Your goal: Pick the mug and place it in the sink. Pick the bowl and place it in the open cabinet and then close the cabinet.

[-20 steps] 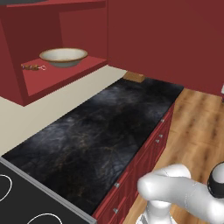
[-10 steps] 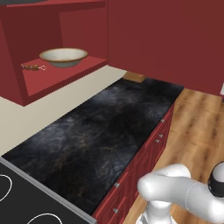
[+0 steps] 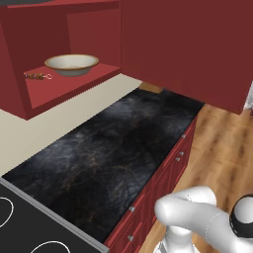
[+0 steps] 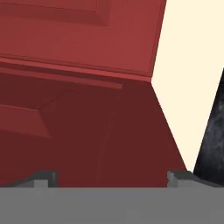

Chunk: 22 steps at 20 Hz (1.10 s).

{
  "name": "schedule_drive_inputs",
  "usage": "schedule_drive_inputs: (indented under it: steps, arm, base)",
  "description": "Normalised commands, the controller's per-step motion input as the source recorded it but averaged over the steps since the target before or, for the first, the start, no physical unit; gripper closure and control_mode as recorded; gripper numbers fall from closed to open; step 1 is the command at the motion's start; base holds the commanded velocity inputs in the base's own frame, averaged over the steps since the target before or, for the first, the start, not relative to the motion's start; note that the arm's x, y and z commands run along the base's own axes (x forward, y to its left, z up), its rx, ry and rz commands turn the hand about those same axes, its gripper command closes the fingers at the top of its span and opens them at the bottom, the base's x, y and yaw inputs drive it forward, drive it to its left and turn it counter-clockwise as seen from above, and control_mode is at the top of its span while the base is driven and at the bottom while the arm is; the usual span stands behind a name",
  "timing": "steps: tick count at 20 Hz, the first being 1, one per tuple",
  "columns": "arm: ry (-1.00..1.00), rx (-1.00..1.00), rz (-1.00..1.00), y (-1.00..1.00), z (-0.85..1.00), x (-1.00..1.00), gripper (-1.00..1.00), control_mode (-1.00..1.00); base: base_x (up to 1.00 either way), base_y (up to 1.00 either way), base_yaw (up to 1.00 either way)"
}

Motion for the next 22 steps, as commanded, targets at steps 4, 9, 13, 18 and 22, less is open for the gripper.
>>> schedule_drive_inputs:
  steps: [4, 9, 13, 18, 22]
  arm:
    - [-0.10, 0.00, 0.02, 0.99, 0.12, -0.42, -1.00, -1.00]
    - [-0.11, 0.00, 0.01, 0.92, 0.18, -0.40, -1.00, -1.00]
    - [-0.05, 0.00, 0.01, 0.92, 0.12, -0.24, -1.00, -1.00]
    - [-0.08, 0.00, 0.02, 0.99, 0.10, -0.18, -1.00, -1.00]
    - [-0.11, 0.00, 0.02, 1.00, 0.12, -0.05, -1.00, -1.00]
  base:
    - [0.00, 0.00, 0.00]
    - [0.00, 0.00, 0.00]
    - [0.00, 0.00, 0.00]
    - [0.00, 0.00, 0.00]
    - [0.00, 0.00, 0.00]
